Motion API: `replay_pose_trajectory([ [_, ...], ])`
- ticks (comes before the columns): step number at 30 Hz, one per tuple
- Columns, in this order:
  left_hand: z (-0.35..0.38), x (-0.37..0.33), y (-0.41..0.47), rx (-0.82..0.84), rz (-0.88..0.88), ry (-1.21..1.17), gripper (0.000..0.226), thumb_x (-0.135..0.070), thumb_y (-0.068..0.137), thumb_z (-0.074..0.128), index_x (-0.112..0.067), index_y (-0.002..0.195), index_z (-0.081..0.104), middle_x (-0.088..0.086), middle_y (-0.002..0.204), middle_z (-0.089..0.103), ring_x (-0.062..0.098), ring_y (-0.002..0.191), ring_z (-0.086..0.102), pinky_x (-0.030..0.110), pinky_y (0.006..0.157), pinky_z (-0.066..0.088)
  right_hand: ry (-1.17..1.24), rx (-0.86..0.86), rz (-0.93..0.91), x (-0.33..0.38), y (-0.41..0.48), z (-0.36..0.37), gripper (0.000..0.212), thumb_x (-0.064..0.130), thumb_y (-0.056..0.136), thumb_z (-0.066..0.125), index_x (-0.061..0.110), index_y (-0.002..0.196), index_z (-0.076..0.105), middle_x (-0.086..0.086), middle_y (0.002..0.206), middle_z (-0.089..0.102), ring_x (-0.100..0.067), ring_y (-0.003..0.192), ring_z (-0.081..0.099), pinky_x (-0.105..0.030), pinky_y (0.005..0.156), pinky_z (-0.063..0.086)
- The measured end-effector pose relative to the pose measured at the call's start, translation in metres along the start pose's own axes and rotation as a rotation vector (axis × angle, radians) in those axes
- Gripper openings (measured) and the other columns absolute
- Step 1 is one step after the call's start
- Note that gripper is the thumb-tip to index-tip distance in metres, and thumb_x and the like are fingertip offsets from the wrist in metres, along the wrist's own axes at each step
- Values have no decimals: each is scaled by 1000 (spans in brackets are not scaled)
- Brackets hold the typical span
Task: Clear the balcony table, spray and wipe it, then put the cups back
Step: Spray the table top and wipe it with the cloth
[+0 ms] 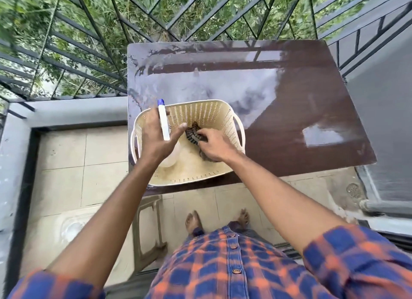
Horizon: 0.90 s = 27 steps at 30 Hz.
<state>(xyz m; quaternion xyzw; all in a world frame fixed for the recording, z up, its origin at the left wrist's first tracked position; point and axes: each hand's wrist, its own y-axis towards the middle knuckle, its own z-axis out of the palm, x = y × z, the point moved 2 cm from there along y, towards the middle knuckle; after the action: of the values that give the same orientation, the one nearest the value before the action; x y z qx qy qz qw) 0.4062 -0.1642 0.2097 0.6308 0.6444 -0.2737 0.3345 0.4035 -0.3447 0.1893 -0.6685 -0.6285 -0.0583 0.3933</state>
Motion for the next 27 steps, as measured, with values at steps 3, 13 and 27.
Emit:
replay_pose_trajectory([
  [3, 5, 14, -3, 133, -55, 99, 67, -34, 79, 83, -3, 128, 51, 15, 112, 58, 31, 104, 55, 35, 90, 40, -306, 229, -19, -18, 6, 21, 48, 35, 95, 61, 25, 142, 54, -5, 143, 53, -23, 124, 56, -35, 107, 44],
  [13, -28, 18, -32, 221, -109, 151, 82, -8, 78, 77, -17, 148, 35, 12, 139, 42, 29, 121, 49, 35, 97, 44, -316, 305, -35, -14, 5, 13, 49, 34, 97, 61, 24, 143, 53, 1, 150, 51, -19, 133, 51, -37, 112, 40],
  [27, -52, 52, -59, 162, -691, -128, 60, -25, 75, 74, -21, 131, 53, 4, 111, 69, 26, 99, 69, 50, 91, 57, -52, -501, 1, -31, -32, -74, 51, 41, 89, 62, 35, 139, 53, 7, 133, 61, -20, 116, 61, -41, 96, 51],
])
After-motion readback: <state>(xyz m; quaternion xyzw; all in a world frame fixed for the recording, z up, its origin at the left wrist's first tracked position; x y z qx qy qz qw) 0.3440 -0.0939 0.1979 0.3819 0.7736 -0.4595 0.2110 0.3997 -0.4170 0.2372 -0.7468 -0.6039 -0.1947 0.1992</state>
